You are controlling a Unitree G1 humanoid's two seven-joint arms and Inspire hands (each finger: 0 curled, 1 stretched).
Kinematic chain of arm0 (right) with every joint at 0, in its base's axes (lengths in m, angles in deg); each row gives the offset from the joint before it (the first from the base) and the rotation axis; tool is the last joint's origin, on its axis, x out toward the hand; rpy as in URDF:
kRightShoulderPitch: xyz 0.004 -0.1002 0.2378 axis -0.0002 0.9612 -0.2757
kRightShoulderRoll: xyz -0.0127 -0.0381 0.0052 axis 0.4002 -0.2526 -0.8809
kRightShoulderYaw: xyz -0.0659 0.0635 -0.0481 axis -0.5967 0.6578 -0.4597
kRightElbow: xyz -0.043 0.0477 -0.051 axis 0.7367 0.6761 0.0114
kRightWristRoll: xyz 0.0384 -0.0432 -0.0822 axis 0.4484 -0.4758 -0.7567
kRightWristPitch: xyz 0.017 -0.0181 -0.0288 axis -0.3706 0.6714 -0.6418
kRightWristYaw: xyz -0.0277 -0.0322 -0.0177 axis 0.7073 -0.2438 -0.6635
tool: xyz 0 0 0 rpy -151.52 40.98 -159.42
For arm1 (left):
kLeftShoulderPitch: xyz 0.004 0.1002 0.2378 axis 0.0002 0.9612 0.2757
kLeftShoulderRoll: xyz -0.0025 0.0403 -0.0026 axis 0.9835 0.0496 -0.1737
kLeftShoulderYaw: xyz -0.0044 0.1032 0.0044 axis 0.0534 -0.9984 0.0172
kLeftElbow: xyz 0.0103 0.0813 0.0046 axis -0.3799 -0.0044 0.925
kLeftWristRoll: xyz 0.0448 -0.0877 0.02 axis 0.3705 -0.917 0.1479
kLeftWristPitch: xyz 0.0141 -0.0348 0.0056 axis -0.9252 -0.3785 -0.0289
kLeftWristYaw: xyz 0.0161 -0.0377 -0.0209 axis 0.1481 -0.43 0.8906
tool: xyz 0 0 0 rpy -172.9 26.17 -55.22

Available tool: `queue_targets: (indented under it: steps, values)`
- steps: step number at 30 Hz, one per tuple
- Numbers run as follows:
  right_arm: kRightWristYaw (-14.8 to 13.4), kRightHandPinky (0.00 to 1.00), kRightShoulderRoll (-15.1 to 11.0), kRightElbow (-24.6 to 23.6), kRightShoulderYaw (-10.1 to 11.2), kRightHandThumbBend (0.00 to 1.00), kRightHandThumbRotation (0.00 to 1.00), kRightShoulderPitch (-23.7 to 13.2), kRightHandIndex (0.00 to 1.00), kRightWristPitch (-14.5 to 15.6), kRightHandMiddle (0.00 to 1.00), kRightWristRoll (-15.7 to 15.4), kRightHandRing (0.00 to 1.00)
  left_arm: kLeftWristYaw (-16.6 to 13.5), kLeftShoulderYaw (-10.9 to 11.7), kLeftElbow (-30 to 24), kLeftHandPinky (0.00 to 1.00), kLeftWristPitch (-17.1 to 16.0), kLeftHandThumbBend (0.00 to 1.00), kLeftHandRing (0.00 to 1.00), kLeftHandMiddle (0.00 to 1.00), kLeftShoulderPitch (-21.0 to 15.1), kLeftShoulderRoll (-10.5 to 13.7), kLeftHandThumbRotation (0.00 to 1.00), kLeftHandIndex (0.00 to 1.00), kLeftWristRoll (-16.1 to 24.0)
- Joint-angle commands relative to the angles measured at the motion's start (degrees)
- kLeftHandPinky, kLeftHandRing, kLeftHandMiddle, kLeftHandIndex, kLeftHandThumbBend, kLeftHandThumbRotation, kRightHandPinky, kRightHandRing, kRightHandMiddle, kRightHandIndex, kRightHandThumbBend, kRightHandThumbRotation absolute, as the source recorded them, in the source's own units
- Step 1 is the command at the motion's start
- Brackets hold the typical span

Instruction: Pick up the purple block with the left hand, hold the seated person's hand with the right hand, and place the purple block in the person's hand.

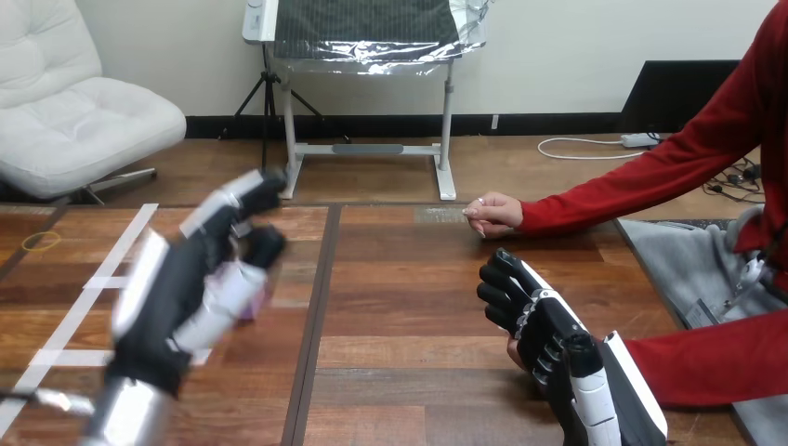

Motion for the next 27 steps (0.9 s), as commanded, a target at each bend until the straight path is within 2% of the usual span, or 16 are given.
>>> queue_targets:
  steps: [1,9,13,17,20,27]
  values:
    - [0.3,0.94,0.1,-3.2,0.1,0.74,1.00,-2.9,0.92,-0.4,0.92,0.8,0.92,0.0,3.8,1.5,0.79,1.1,0.57,0.88,0.87,-10.8,3.4,0.86,0.84,-1.1]
    - [0.4,0.94,0.3,-3.2,0.1,0.74,1.00,-2.8,0.92,-0.6,0.92,0.9,0.92,-0.1,4.7,4.4,0.89,2.3,0.49,0.91,0.90,-15.0,4.8,0.87,0.86,-0.2]
    - [0.6,0.94,0.3,-3.2,0.1,0.74,1.00,-2.8,0.92,-0.4,0.92,1.1,0.92,-0.5,4.9,6.0,0.87,2.0,0.48,0.90,0.90,-16.8,5.7,0.88,0.86,1.6]
    - [0.7,0.93,0.4,-3.2,0.0,0.74,1.00,-2.8,0.92,-0.5,0.92,1.1,0.92,0.1,4.8,7.4,0.82,3.2,0.48,0.89,0.90,-18.7,7.3,0.86,0.87,3.2]
    - [0.7,0.93,0.4,-3.2,-0.1,0.74,1.00,-2.7,0.92,-0.6,0.92,1.1,0.92,0.8,4.6,7.8,0.80,4.6,0.50,0.88,0.90,-19.9,8.2,0.80,0.87,4.0]
    - [0.6,0.93,0.6,-3.3,-0.2,0.74,1.00,-2.7,0.91,-0.6,0.92,0.6,0.92,2.2,3.5,8.2,0.78,7.1,0.63,0.89,0.90,-22.0,9.7,0.66,0.87,6.1]
